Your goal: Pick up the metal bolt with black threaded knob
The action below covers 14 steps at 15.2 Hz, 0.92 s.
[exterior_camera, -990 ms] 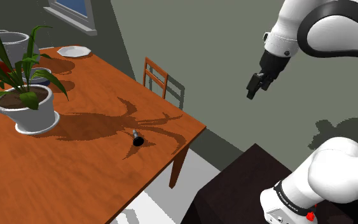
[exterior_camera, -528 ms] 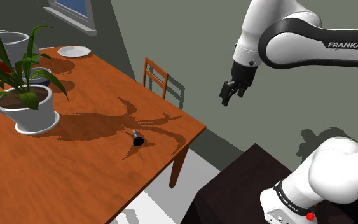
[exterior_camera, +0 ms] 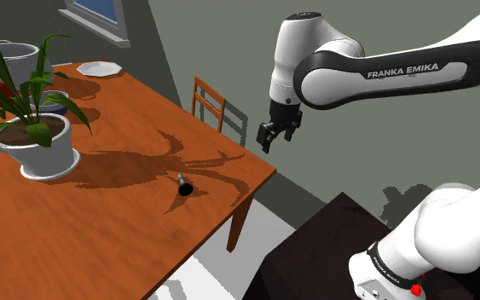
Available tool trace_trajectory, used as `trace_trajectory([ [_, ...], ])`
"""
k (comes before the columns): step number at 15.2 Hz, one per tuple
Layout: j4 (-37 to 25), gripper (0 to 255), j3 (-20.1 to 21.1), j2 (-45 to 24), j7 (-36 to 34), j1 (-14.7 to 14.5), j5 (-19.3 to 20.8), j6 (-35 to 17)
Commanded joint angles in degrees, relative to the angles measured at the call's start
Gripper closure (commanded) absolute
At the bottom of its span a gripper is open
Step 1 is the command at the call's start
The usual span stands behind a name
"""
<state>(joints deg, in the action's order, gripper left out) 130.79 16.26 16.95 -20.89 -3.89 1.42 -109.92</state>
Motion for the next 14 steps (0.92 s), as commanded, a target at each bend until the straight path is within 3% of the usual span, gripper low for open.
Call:
trace_trajectory([
  [1, -2.79, 0, 1.46, -4.56, -2.29, -0.27, 0.45, -1.17],
  [8, -13.24, 0, 4.72, -20.53, -9.68, -1.93, 4.22, -4.22],
  [14, -25.12, 0, 5.44, -34.69, -15.16, -5.19, 8.37, -4.21],
])
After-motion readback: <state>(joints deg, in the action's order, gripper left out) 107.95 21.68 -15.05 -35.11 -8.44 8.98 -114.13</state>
